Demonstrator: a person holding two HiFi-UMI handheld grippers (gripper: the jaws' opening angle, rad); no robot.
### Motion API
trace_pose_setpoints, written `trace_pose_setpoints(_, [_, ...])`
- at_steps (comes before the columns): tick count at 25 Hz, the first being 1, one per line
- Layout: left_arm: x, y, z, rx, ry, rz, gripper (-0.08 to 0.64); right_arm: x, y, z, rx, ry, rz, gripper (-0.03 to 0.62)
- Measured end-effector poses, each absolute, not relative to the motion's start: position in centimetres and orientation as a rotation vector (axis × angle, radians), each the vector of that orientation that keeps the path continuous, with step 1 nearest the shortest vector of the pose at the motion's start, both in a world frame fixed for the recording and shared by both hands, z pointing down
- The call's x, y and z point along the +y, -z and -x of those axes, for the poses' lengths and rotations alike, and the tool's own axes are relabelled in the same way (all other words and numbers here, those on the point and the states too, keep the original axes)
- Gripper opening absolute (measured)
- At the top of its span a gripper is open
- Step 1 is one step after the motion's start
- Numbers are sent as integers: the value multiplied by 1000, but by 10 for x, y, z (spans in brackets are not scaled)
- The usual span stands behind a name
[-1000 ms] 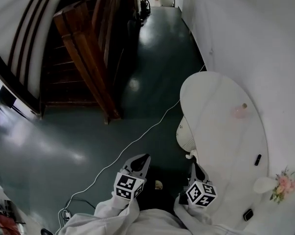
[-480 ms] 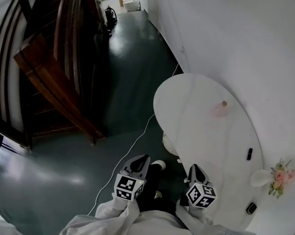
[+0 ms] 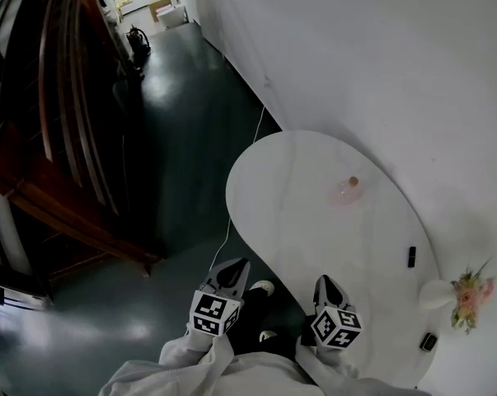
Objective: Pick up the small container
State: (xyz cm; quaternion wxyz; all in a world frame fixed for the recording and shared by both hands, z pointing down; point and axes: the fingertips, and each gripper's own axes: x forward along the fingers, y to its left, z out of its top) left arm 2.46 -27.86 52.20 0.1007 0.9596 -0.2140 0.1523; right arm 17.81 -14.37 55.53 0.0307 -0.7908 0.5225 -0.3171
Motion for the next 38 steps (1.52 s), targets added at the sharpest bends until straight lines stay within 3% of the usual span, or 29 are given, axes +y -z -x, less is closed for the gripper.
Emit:
trace_pose_setpoints(23, [-348, -524, -115, -228, -462, -2893, 21, -168, -547, -228, 1216, 953, 2616, 49])
trace_pose_setpoints(38, [-363, -506, -230, 149, -468, -2963, 21, -154, -546, -271, 892, 939, 2696, 49])
